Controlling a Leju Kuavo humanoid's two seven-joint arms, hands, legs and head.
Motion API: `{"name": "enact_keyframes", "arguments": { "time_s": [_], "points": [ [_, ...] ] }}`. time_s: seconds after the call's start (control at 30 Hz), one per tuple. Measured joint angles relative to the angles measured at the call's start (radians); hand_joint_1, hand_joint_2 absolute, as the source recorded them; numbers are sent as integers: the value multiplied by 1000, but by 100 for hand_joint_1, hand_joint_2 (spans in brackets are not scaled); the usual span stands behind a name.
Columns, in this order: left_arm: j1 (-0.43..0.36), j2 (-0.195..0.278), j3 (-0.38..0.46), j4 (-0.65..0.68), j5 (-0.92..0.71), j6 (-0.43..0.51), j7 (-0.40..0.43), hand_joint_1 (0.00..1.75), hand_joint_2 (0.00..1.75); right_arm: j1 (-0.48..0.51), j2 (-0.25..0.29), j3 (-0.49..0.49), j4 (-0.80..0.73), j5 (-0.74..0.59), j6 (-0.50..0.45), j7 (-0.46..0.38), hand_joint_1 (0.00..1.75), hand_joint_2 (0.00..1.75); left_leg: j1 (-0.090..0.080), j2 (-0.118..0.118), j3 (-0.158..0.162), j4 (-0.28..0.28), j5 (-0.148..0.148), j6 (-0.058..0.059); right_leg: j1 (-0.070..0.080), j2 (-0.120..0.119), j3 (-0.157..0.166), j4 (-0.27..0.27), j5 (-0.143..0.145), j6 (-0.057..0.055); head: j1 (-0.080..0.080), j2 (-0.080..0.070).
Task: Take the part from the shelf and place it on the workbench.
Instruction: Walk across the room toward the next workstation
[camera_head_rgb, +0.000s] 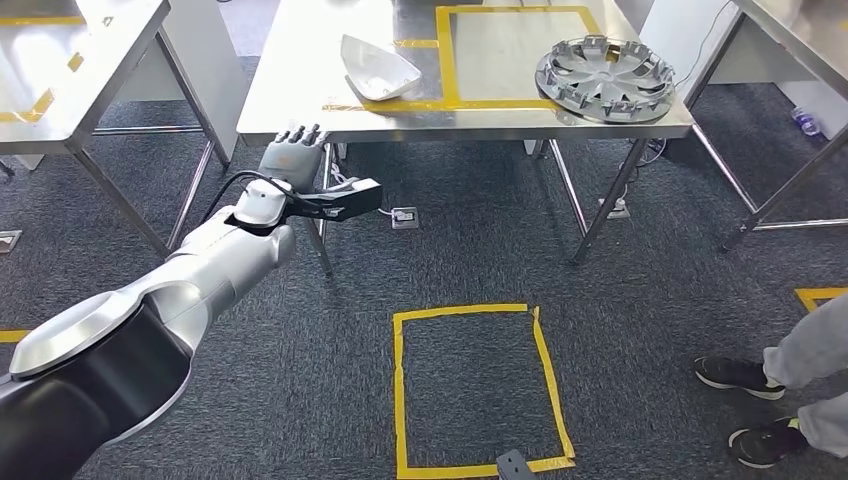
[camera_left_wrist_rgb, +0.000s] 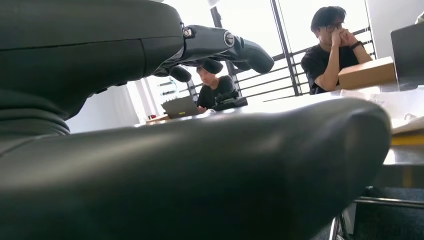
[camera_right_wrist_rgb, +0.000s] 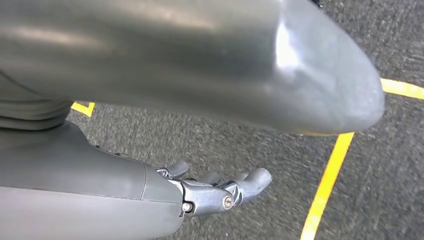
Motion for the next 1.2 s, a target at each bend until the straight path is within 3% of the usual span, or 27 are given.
{"name": "enact_keyframes", "arguments": {
  "time_s": [0.03, 0.07, 0.13, 0.2, 0.27, 0.3, 0.33, 0.37, 0.43, 0.5, 0.53, 0.57, 0.7, 0.8, 0.97, 1.1, 1.13, 1.2],
  "points": [
    [-2, 1, 2, -1, -4, 1, -1, 0, 0, -3, -1, 0, 0, 2, 0, 3, 0, 0, 2, 2, -2, -2, 10, -6, 5, 0, 34, -53, -26, -6, 0, 0],
    [-5, 1, 5, -2, -6, 0, -4, 0, 0, -4, -2, 0, 0, 1, -1, 6, 0, 0, 3, 3, -2, -6, 20, -12, 7, -1, 48, -82, -35, -7, 0, 0],
    [-9, -1, 9, -4, -11, -5, -13, 0, 0, -5, -3, 0, 0, -7, -5, 8, 0, 0, 6, 4, -8, -10, 26, -24, 4, -3, 43, -97, -16, -12, 1, 0],
    [-15, -6, 13, -5, -18, -11, -17, 0, 0, -4, -4, 0, 0, -17, -9, 3, 0, 0, 7, 2, -30, 40, -31, -35, -4, -6, 30, -106, 6, -19, -1, 0],
    [-20, -15, 15, -6, -26, -15, -15, 0, 0, -1, -5, 0, 0, -25, -11, -3, 0, 0, 10, 2, -65, 164, -119, -46, -5, -9, 11, -106, 23, -21, -4, 0],
    [-20, -20, 16, -6, -29, -16, -15, 0, 0, 0, -5, 0, 0, -28, -12, -5, 0, 0, 12, 2, -78, 225, -143, -51, -6, -10, -1, -105, 31, -20, -5, 0],
    [-20, -24, 16, -6, -30, -17, -15, 0, 0, 2, -5, 0, 0, -30, -13, -7, 0, 0, 14, 2, -80, 263, -146, -55, -8, -11, -12, -103, 39, -18, -5, 0],
    [-20, -28, 16, -6, -31, -18, -15, 0, 0, 4, -5, 0, 0, -32, -13, -8, 0, 0, 17, 2, -65, 267, -131, -58, -10, -11, -23, -101, 46, -16, -5, 0],
    [-21, -36, 16, -8, -33, -18, -16, 0, 0, 7, -6, 0, 0, -34, -14, -10, 0, 0, 20, 3, 19, 166, -96, -59, -13, -10, -39, -96, 57, -9, -6, 0],
    [-23, -44, 17, -12, -37, -18, -18, 0, 0, 10, -6, 0, 0, -35, -16, -12, 0, 0, 18, 3, 107, 41, -97, -53, -14, -11, -49, -90, 63, 2, -8, 0],
    [-25, -48, 18, -13, -39, -19, -19, 0, 0, 11, -6, 0, 0, -35, -16, -12, 0, 0, 16, 3, 128, 7, -106, -47, -13, -11, -52, -88, 67, 8, -8, 0],
    [-25, -53, 20, -13, -41, -20, -21, 0, 0, 11, -6, 0, 0, -36, -17, -12, 0, 0, 14, 2, 132, -4, -109, -40, -12, -11, -54, -86, 67, 11, -8, 0],
    [-26, -62, 27, -13, -47, -24, -30, 0, 0, 15, -9, -1, 0, -40, -20, -13, 0, 0, 11, 2, 125, -8, -102, -24, -11, -11, -58, -91, 75, -7, -5, 0],
    [-26, -69, 36, -14, -49, -30, -38, 0, 0, 16, -11, -5, 0, -48, -21, -18, 0, 0, 10, 2, 119, -6, -96, -16, -12, -11, -58, -99, 89, 13, -4, 0],
    [-26, -79, 49, -14, -64, -40, -34, 0, 0, 20, -13, -11, 0, -51, -21, -29, 0, 0, 6, 3, 112, -2, -94, -10, -16, -11, -60, -105, 99, 29, -4, 0],
    [-29, -83, 55, -14, -80, -41, -21, 0, 0, 20, -13, -11, 0, -51, -21, -27, 0, 0, 6, 2, 115, -20, -98, 16, -22, -11, -64, -95, 112, 51, -4, 0],
    [-31, -84, 55, -15, -81, -41, -20, 0, 0, 19, -13, -11, 0, -51, -21, -27, 0, 0, 9, 1, 121, -26, -99, 22, -23, -9, -72, -80, 104, 51, -3, 0],
    [-38, -87, 56, -17, -82, -41, -18, 0, 0, 19, -13, -11, 0, -51, -20, -26, 0, 0, 12, 1, 131, -29, -100, 26, -27, -2, -120, -1, 59, 52, 1, 0]
  ]
}}
